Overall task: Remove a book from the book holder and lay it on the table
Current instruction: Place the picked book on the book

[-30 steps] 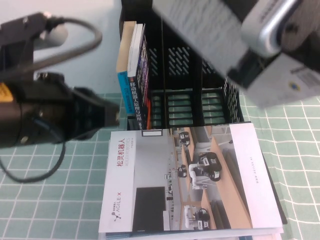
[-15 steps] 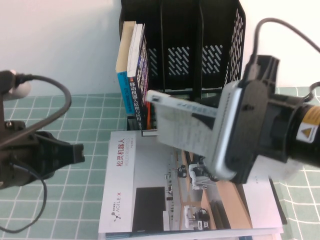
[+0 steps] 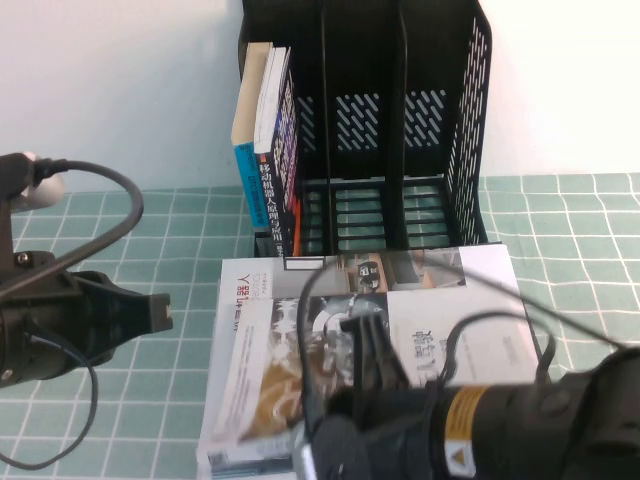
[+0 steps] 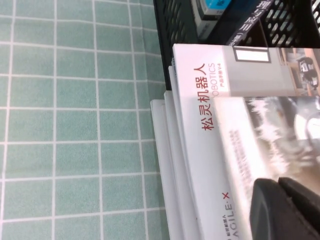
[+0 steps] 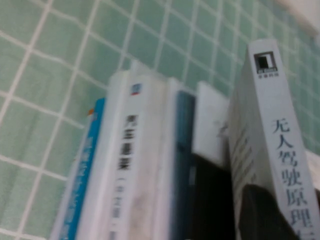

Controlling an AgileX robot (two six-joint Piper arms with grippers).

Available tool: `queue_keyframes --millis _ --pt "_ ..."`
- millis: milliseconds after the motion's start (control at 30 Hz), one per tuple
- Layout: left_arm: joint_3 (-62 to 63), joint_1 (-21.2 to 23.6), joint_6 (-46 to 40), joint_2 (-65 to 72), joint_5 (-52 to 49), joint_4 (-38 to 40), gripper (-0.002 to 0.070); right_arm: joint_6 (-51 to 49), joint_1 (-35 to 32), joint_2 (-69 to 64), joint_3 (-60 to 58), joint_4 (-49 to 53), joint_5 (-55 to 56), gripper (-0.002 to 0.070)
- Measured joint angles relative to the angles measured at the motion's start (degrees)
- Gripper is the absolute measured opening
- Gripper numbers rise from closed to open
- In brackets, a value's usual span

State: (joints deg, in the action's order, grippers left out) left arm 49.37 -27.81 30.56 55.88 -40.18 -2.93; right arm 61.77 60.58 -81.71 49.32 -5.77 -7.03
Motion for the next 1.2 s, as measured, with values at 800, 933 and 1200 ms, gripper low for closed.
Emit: queue_keyframes --millis 800,933,1200 --pt "-0.08 0.00 -0.74 0.00 0.34 2.33 -0.0002 -0.86 -4.10 -9.45 -1.49 -4.85 10.84 0.0117" --pt "-0.08 0.00 -0.83 0.00 0.46 2.93 -0.0002 -3.34 -4.68 -9.45 -1.38 -6.54 8.93 0.0168" --pt "-0.08 0.00 -0.88 0.00 0.46 2.93 -0.0003 -6.39 -4.76 -7.43 -1.38 -7.85 3.04 0.0396"
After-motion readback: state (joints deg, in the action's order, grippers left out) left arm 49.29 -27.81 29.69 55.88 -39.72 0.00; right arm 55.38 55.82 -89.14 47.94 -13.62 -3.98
